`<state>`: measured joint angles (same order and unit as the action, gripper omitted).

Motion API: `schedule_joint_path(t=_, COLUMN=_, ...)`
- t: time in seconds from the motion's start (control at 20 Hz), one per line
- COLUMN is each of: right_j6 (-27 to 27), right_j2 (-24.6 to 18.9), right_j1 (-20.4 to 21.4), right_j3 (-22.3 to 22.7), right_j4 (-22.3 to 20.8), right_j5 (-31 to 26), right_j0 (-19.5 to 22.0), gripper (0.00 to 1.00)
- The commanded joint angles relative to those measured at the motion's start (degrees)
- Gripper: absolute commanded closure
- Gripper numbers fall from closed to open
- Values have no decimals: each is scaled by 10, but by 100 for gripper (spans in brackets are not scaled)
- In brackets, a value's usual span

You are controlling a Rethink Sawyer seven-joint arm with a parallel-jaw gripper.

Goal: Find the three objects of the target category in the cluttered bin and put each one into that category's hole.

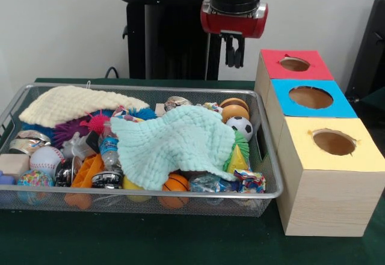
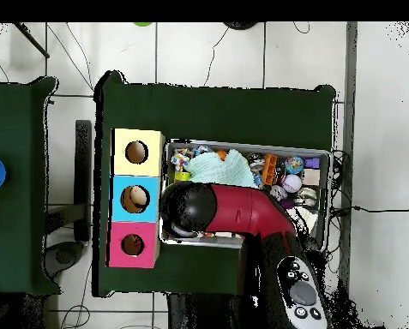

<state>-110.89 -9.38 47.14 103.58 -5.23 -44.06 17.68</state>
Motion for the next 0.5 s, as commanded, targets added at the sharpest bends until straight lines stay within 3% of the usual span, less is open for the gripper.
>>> schedule_joint_path(t=0.05, right_j6=-77, right_j2=9, right_j1=-43, right_j3=35, right_j4=-8, right_j5=87, right_j0=2, gripper=100)
schedule_joint_path(t=0.1, right_j6=-71, right_j2=9, right_j1=-70, right_j3=17, right_j4=-21, right_j5=113, right_j0=4, gripper=100)
schedule_joint_path(t=0.2, right_j6=-58, right_j2=13, right_j1=-78, right_j3=3, right_j4=-47, right_j5=159, right_j0=2, gripper=100)
schedule_joint_path(t=0.25, right_j6=-50, right_j2=19, right_j1=-81, right_j3=-7, right_j4=-61, right_j5=180, right_j0=-1, gripper=0)
schedule_joint_path(t=0.5, right_j6=-51, right_j2=70, right_j1=-80, right_j3=-35, right_j4=-135, right_j5=270, right_j0=-41, gripper=0)
